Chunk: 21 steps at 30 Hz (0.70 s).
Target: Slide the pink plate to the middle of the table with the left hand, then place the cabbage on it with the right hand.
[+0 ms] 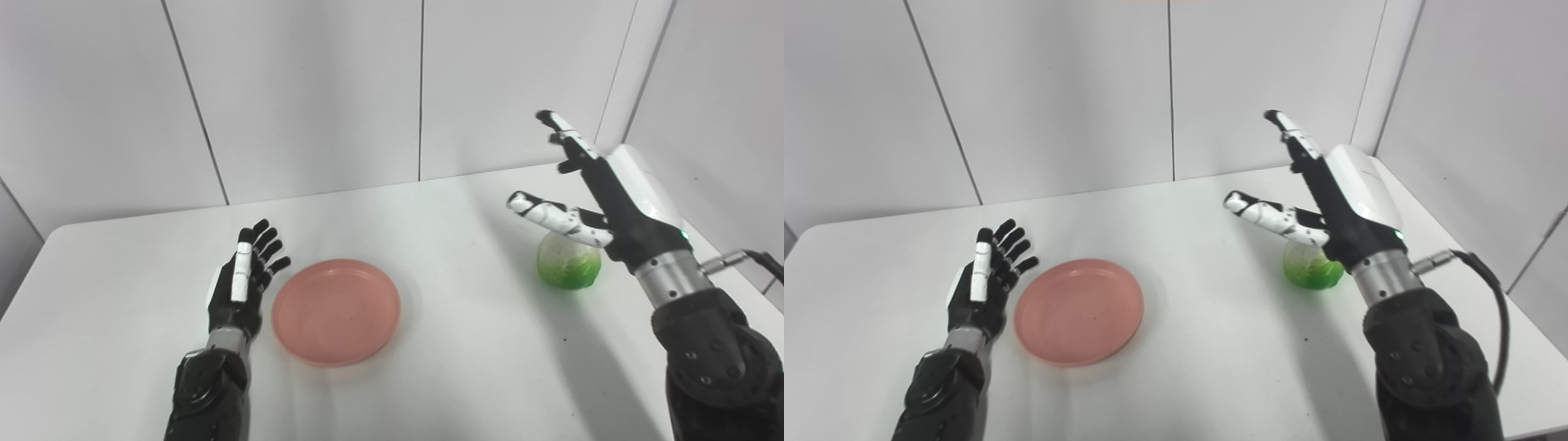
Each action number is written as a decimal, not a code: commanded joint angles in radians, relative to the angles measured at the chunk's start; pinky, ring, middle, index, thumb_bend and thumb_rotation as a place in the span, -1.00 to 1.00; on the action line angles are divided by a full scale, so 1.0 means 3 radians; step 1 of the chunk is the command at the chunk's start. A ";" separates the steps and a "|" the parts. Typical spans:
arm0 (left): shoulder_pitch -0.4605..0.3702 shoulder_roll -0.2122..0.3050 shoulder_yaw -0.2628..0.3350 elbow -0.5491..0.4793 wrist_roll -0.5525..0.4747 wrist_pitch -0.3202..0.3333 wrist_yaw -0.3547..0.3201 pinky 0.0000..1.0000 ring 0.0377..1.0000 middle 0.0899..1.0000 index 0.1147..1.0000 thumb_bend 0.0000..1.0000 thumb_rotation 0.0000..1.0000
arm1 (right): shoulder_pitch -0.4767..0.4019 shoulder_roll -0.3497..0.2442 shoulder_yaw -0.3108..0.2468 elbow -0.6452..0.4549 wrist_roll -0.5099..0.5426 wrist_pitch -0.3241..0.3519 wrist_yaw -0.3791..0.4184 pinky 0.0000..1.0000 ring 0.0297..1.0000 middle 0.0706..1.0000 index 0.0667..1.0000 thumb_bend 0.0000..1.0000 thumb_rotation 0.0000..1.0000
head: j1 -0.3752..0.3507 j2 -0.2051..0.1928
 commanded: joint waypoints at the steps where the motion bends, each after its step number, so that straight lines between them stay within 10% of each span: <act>1: 0.0016 -0.0026 -0.0001 0.0075 -0.0034 0.0047 -0.0013 0.55 0.79 0.77 0.67 0.80 0.71 | -0.0217 -0.0345 -0.0019 0.0079 -0.0253 -0.0012 0.0197 0.29 0.66 0.86 0.84 1.00 0.91 | 0.0006 -0.0001; 10: 0.0047 -0.0006 0.0010 0.0077 -0.0035 0.0043 -0.0036 0.52 0.75 0.74 0.68 0.81 0.71 | -0.0497 -0.1107 0.0182 0.0705 -0.0624 -0.0036 0.0579 0.20 0.65 0.83 0.82 1.00 0.71 | 0.0016 0.0002; 21: 0.0053 -0.0030 0.0006 0.0030 -0.0049 0.0097 -0.0084 0.52 0.75 0.74 0.68 0.80 0.73 | -0.0936 -0.1449 0.0827 0.1650 -0.0926 -0.0046 0.1013 0.17 0.69 0.85 0.84 1.00 0.39 | 0.0042 0.0031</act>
